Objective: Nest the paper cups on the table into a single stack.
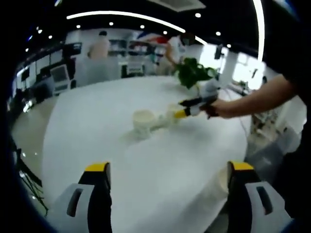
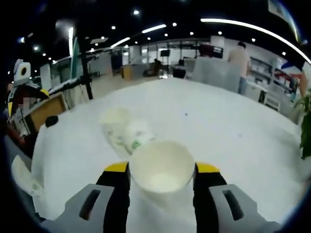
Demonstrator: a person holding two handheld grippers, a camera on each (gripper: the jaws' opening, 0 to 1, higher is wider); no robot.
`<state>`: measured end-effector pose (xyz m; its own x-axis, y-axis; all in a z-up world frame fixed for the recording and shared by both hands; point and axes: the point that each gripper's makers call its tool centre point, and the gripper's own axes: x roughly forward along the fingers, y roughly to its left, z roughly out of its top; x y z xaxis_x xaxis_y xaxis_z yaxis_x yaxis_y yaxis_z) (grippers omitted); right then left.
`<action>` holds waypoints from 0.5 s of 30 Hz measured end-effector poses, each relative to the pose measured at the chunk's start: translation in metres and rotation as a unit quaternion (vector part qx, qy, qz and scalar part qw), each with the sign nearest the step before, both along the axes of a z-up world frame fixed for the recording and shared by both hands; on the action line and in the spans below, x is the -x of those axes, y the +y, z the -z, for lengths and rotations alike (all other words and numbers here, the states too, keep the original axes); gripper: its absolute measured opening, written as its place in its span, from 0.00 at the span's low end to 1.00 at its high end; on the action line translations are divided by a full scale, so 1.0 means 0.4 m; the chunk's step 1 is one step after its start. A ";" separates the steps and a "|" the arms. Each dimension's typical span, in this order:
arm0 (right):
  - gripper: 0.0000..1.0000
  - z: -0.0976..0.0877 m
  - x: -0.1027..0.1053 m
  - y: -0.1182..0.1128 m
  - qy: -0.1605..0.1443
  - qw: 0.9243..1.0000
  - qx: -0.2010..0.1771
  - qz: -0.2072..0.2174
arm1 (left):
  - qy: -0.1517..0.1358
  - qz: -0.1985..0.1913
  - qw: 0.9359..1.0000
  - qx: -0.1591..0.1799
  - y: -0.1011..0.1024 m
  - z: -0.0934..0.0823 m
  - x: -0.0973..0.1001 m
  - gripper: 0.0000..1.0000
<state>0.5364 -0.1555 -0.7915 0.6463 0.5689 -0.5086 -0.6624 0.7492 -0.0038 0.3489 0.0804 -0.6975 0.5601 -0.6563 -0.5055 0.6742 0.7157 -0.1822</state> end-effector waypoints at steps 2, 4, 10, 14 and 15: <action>0.46 0.000 0.000 0.000 -0.001 1.000 0.003 -0.003 | -0.001 -0.001 1.000 -0.001 0.000 -0.001 0.001 0.99; 0.46 0.000 0.001 -0.001 0.002 1.000 0.002 -0.003 | 0.005 -0.002 1.000 -0.004 0.003 0.006 0.004 0.99; 0.43 -0.007 0.025 -0.005 0.007 1.000 0.001 -0.003 | 0.006 -0.004 1.000 -0.008 0.010 0.007 0.012 0.99; 0.43 -0.017 0.041 -0.011 0.009 1.000 -0.002 0.002 | 0.004 -0.008 1.000 -0.002 0.015 0.002 0.013 0.99; 0.43 -0.022 0.044 -0.015 0.008 1.000 -0.003 0.004 | 0.001 -0.008 1.000 -0.002 0.016 0.000 0.013 0.99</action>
<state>0.5187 -0.1614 -0.7826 0.6422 0.5669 -0.5160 -0.6567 0.7541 0.0112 0.3437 0.0868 -0.6976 0.5695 -0.6452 -0.5094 0.6620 0.7273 -0.1811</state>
